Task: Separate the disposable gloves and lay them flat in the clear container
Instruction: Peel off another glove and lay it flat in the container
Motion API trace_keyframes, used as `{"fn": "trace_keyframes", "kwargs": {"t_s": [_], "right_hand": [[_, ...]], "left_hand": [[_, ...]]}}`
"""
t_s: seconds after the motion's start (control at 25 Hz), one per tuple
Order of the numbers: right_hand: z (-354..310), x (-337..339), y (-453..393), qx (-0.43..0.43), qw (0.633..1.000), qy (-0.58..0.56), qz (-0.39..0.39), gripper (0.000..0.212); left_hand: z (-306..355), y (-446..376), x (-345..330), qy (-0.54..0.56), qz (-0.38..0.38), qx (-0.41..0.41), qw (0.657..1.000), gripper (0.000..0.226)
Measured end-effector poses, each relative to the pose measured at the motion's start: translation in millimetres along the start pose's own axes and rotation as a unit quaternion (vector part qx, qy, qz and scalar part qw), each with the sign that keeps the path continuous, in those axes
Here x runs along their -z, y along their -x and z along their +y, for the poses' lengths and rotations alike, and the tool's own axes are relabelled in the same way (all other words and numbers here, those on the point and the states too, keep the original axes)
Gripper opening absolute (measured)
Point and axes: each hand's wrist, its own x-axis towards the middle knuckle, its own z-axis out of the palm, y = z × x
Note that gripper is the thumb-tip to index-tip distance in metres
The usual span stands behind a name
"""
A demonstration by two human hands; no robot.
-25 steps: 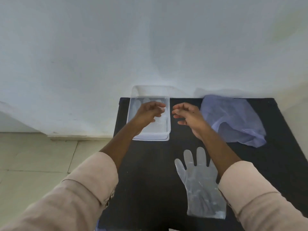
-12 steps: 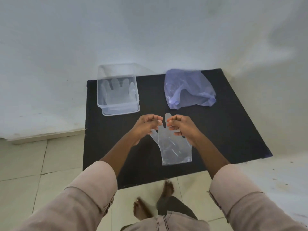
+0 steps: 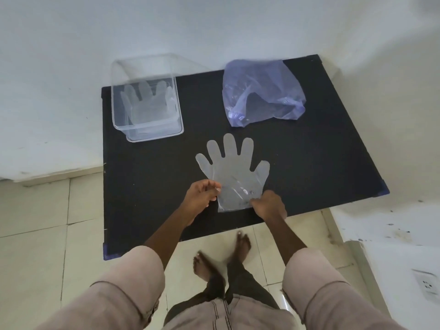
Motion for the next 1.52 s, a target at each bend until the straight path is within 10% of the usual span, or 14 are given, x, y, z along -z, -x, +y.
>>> {"fn": "trace_keyframes", "kwargs": {"t_s": [0.32,0.48,0.64,0.84,1.2,1.52], "right_hand": [[-24.4,26.2,17.6,-0.109,0.852,-0.491,-0.146,0.009],[-26.7,36.0,25.4,-0.05,0.866,-0.482,-0.122,0.016],[-3.0,36.5,23.1,0.241,0.944,-0.157,0.159,0.058],[-0.1,44.0,5.7,0.384,0.919,0.013,0.084,0.071],[-26.8,71.4,26.6,0.335,0.93,-0.148,0.028,0.006],[-66.7,95.3,68.1,0.363,0.899,-0.243,0.027,0.014]], "left_hand": [[-18.4,17.7,-49.3,-0.423,0.073,-0.16,0.889,0.071],[-11.6,9.5,-56.8,-0.37,0.18,-0.183,0.893,0.022],[3.9,0.8,-35.2,-0.313,0.182,-0.179,0.915,0.018],[13.8,-2.5,-20.9,-0.307,0.154,-0.173,0.923,0.016],[37.6,3.6,25.6,-0.185,0.071,-0.148,0.969,0.009],[64.6,19.4,64.0,0.087,0.014,-0.176,0.98,0.014]]}}
